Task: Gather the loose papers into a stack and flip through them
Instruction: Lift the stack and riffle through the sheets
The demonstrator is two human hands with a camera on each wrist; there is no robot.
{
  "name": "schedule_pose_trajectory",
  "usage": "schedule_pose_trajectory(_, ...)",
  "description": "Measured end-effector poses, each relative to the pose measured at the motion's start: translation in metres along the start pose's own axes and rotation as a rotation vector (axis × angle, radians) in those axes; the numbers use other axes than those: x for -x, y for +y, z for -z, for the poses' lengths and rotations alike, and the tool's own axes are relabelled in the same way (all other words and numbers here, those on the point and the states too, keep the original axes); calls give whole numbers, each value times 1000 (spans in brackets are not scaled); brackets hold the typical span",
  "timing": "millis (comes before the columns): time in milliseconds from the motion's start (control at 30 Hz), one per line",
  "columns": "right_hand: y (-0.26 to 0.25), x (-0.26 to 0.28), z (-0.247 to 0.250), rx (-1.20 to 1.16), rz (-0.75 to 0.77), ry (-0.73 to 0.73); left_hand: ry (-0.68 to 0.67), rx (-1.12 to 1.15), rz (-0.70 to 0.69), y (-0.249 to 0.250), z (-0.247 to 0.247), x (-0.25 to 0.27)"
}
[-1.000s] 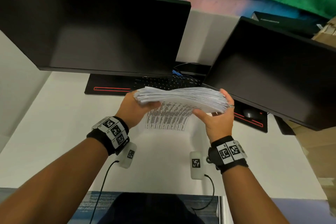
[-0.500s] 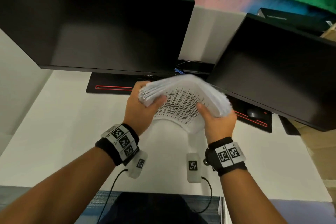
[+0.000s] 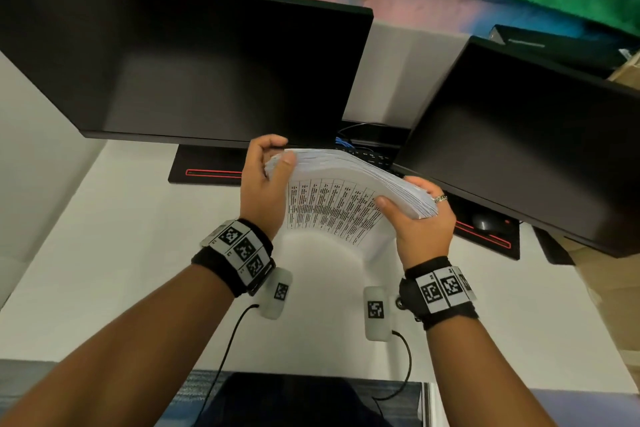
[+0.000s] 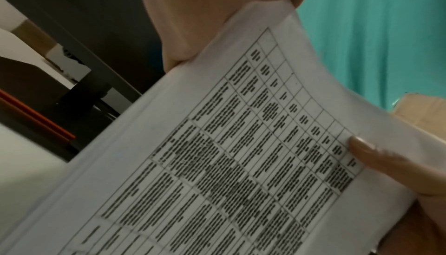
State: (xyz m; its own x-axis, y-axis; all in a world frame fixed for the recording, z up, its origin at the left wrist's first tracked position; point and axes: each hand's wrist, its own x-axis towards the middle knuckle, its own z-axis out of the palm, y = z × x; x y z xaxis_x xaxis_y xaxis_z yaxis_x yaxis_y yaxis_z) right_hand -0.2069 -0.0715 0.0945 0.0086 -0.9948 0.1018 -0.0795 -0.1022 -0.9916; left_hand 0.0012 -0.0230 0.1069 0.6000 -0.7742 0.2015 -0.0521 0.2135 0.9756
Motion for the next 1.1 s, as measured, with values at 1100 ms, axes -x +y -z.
schedule_pose_trajectory(1100, -37, -20, 6, -28, -8, -238, 109, -532, -15, -3, 112, -14)
